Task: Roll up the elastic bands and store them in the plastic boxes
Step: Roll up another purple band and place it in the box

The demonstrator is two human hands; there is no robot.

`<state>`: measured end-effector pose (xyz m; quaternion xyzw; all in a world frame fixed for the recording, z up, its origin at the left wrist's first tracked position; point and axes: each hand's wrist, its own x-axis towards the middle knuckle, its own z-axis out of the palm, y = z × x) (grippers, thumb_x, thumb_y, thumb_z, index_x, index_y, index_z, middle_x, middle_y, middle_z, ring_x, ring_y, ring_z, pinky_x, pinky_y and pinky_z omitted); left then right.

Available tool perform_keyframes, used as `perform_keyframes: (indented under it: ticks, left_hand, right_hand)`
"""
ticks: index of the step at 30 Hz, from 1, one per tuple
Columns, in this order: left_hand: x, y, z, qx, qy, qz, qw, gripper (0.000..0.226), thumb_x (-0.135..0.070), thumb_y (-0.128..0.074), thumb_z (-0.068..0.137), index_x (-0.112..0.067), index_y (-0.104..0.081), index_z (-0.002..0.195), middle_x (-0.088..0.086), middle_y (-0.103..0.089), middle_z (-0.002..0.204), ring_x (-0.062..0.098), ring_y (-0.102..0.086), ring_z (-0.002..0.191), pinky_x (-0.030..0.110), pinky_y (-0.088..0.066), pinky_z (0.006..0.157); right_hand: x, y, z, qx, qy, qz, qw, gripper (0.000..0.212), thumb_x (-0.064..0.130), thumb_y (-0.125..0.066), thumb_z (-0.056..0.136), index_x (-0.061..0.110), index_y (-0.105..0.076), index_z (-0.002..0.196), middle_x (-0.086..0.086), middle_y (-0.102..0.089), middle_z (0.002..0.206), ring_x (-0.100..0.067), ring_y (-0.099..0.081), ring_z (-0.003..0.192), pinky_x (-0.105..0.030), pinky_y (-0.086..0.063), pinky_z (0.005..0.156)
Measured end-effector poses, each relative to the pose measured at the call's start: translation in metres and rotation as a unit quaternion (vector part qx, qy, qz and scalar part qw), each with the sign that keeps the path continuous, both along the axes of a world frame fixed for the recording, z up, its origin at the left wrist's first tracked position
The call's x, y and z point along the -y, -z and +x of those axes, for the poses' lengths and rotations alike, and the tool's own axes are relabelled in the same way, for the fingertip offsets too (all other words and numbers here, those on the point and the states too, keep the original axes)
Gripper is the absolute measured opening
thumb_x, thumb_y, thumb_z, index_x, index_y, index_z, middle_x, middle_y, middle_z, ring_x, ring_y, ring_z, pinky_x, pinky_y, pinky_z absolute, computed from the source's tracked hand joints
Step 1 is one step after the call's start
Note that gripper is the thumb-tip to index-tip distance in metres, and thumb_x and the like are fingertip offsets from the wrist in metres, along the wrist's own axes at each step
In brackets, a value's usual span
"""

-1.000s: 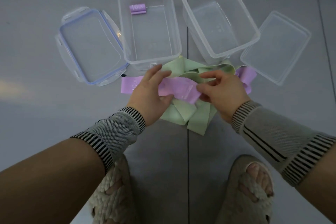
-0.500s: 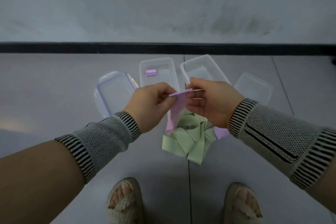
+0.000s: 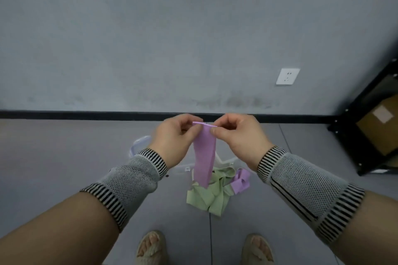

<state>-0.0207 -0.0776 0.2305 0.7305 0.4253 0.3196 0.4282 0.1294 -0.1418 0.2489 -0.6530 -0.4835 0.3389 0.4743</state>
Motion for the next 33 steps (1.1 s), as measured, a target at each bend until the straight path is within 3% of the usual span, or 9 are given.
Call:
perform_keyframes:
  ticks: [2, 5, 10, 16, 20, 26, 29, 33]
  left_hand:
    - [0.017, -0.019, -0.001, 0.03, -0.017, -0.002, 0.999, 0.018, -0.015, -0.063, 0.088, -0.03, -0.065, 0.078, 0.004, -0.07, 0.077, 0.016, -0.064, 0.075, 0.028, -0.051, 0.075]
    - [0.044, -0.043, -0.004, 0.044, -0.019, -0.001, 0.999, 0.018, -0.014, -0.063, 0.088, -0.023, -0.064, 0.073, 0.011, -0.068, 0.074, 0.016, -0.058, 0.069, 0.033, -0.051, 0.072]
    - [0.084, -0.08, -0.002, 0.051, -0.007, 0.007, 0.999, 0.016, -0.019, -0.061, 0.089, -0.019, -0.064, 0.074, -0.003, -0.063, 0.066, 0.009, -0.054, 0.062, 0.028, -0.047, 0.067]
    - [0.109, -0.11, 0.005, 0.108, -0.018, -0.061, 0.992, 0.02, -0.015, -0.057, 0.091, -0.015, -0.064, 0.073, 0.015, -0.066, 0.076, 0.028, -0.061, 0.074, 0.049, -0.053, 0.084]
    - [0.117, -0.122, 0.012, 0.138, -0.021, -0.083, 0.987, 0.018, -0.013, -0.056, 0.092, -0.011, -0.062, 0.075, 0.014, -0.065, 0.077, 0.026, -0.06, 0.077, 0.045, -0.054, 0.082]
    - [0.104, -0.12, 0.02, 0.183, -0.018, -0.116, 0.976, 0.018, -0.011, -0.054, 0.093, -0.01, -0.064, 0.078, 0.017, -0.067, 0.084, 0.028, -0.063, 0.081, 0.046, -0.054, 0.084]
    - [0.097, -0.108, 0.02, 0.192, -0.032, -0.134, 0.972, 0.017, -0.012, -0.057, 0.092, -0.011, -0.062, 0.076, 0.016, -0.065, 0.082, 0.026, -0.061, 0.079, 0.042, -0.053, 0.083]
    - [0.093, -0.098, 0.019, 0.174, -0.052, -0.145, 0.973, 0.015, -0.016, -0.057, 0.092, -0.013, -0.062, 0.078, 0.003, -0.067, 0.076, 0.013, -0.063, 0.069, 0.022, -0.051, 0.067]
  right_hand:
    - [0.015, -0.02, -0.002, -0.028, 0.009, -0.002, 1.0, 0.016, 0.012, -0.069, 0.08, 0.02, -0.067, 0.067, 0.006, -0.064, 0.066, -0.003, -0.055, 0.063, -0.019, -0.044, 0.064]
    - [0.039, -0.044, -0.006, -0.064, 0.025, -0.007, 0.998, 0.013, 0.012, -0.067, 0.082, 0.016, -0.066, 0.07, -0.001, -0.066, 0.074, -0.01, -0.06, 0.074, -0.022, -0.046, 0.068]
    - [0.073, -0.073, -0.012, -0.083, 0.031, 0.006, 0.996, 0.011, 0.015, -0.067, 0.084, 0.015, -0.063, 0.073, -0.007, -0.067, 0.08, -0.017, -0.062, 0.077, -0.023, -0.047, 0.066]
    - [0.098, -0.098, -0.012, -0.138, 0.013, 0.042, 0.99, 0.015, 0.009, -0.065, 0.087, 0.01, -0.059, 0.073, -0.01, -0.063, 0.077, -0.016, -0.06, 0.068, -0.017, -0.05, 0.056]
    - [0.102, -0.107, -0.008, -0.175, 0.002, 0.065, 0.982, 0.01, 0.007, -0.063, 0.087, 0.007, -0.062, 0.077, -0.012, -0.064, 0.08, -0.021, -0.06, 0.075, -0.034, -0.053, 0.07]
    - [0.087, -0.107, -0.002, -0.226, 0.004, 0.066, 0.972, 0.01, 0.005, -0.06, 0.089, 0.006, -0.06, 0.079, -0.009, -0.063, 0.077, -0.015, -0.061, 0.062, -0.023, -0.051, 0.052]
    - [0.078, -0.097, 0.003, -0.231, 0.014, 0.056, 0.971, 0.013, 0.007, -0.06, 0.089, 0.008, -0.061, 0.077, -0.006, -0.064, 0.072, -0.012, -0.061, 0.059, -0.022, -0.05, 0.053]
    - [0.071, -0.083, 0.009, -0.253, 0.021, 0.054, 0.966, 0.015, 0.007, -0.061, 0.088, 0.01, -0.061, 0.073, -0.006, -0.062, 0.072, -0.016, -0.058, 0.065, -0.026, -0.051, 0.063]
